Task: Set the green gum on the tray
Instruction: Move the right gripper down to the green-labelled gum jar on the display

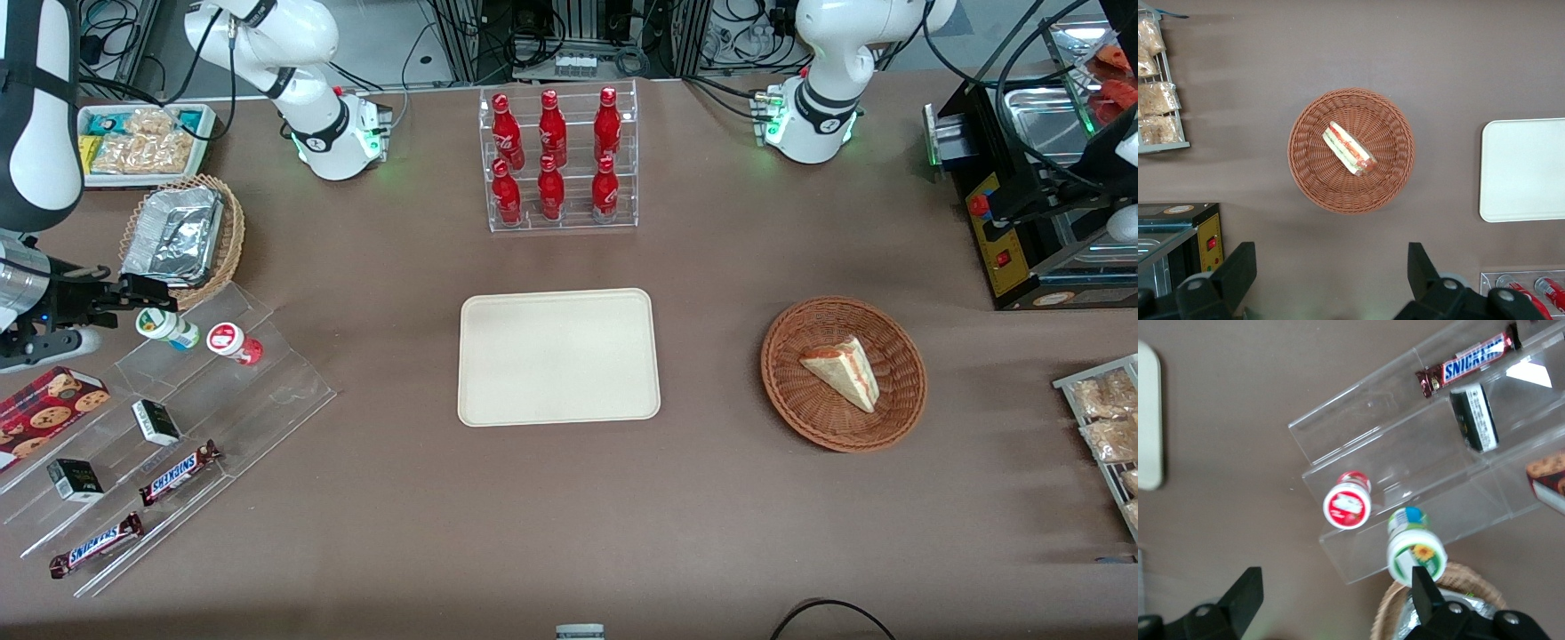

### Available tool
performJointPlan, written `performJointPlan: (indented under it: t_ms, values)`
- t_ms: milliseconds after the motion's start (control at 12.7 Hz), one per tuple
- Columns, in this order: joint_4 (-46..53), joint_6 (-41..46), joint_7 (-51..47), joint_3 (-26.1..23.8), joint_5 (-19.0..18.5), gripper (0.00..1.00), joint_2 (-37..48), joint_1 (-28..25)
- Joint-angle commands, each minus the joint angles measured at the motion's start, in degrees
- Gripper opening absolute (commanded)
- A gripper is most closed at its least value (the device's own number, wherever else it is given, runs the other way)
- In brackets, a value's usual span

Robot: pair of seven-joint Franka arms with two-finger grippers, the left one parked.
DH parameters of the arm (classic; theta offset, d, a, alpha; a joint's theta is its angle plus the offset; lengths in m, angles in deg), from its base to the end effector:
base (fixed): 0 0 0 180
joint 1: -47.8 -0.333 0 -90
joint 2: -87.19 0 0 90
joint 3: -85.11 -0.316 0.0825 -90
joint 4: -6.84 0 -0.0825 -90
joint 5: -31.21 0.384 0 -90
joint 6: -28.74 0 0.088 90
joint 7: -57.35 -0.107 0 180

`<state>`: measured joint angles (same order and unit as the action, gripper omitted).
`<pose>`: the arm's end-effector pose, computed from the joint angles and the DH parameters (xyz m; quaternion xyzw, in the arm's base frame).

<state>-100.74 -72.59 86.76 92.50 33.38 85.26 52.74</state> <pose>0.5425 -0.1145 0.4773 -0.9870 -0.1430 0.0608 0.0404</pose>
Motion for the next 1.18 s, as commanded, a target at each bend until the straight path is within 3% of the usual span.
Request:
performJointPlan:
  t_ms: [0,315,1102]
  values:
    - [-13.9,-11.7,11.9,0.1,0.6,0.99,8.9,1.1]
    - [-23.6,-24.3,23.6,1.0,-0.6,0.99,12.7,2.7]
    - [-23.6,-29.7,25.6,4.4,-0.6,0.99,7.1,2.9]
